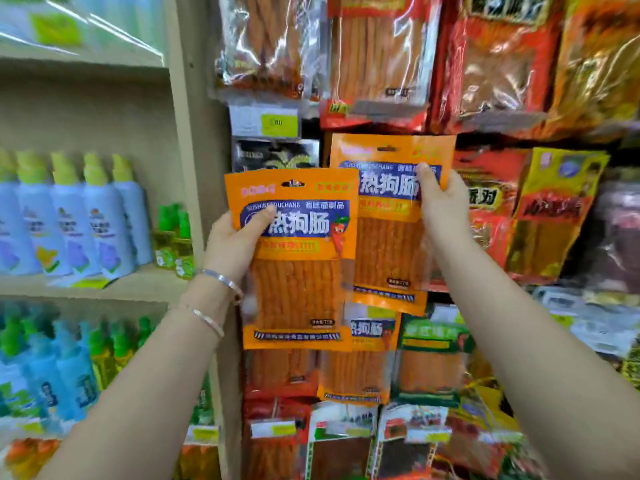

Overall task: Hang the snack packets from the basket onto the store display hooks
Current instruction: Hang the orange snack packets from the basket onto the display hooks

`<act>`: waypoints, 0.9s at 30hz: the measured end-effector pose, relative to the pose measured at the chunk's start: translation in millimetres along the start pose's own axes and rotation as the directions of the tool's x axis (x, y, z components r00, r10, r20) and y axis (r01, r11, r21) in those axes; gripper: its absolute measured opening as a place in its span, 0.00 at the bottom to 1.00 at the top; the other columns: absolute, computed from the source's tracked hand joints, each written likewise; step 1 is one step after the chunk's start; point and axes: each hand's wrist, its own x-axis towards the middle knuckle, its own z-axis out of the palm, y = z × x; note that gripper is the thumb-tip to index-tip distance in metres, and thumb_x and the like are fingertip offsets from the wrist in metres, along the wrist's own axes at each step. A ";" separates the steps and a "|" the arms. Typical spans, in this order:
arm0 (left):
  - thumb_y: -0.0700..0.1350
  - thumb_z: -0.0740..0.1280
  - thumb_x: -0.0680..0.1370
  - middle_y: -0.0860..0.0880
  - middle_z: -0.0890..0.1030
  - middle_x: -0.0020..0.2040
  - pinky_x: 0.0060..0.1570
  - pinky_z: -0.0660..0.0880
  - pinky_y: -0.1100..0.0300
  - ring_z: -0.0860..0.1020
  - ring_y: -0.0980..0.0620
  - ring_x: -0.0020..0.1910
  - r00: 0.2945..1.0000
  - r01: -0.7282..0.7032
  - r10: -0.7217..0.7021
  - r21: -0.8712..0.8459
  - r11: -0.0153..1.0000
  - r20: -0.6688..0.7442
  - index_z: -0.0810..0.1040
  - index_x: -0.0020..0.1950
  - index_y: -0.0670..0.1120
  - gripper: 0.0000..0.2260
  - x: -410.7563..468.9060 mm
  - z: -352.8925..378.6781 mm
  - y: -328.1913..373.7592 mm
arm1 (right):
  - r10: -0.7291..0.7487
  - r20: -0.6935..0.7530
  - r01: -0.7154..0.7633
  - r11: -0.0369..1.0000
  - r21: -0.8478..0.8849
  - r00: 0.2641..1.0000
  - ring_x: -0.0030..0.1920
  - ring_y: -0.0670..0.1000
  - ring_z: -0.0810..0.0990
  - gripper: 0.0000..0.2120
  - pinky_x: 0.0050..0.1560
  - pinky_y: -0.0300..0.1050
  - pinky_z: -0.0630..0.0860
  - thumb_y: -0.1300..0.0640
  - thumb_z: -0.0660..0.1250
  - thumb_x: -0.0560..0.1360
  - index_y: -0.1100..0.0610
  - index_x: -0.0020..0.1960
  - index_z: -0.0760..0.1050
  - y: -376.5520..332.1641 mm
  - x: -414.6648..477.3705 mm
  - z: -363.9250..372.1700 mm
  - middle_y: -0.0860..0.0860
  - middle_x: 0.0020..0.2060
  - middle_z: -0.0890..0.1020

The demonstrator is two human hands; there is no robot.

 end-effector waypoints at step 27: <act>0.51 0.69 0.74 0.55 0.85 0.39 0.30 0.77 0.65 0.83 0.56 0.37 0.986 0.086 -0.078 -0.047 0.995 0.146 0.79 0.48 0.50 0.06 43.5 36.1 -6.0 | 0.265 0.181 -0.183 0.909 -0.375 0.947 0.63 0.57 0.71 0.21 0.56 0.45 0.66 0.54 0.50 0.81 0.63 0.71 0.63 20.7 68.4 57.7 0.57 0.65 0.72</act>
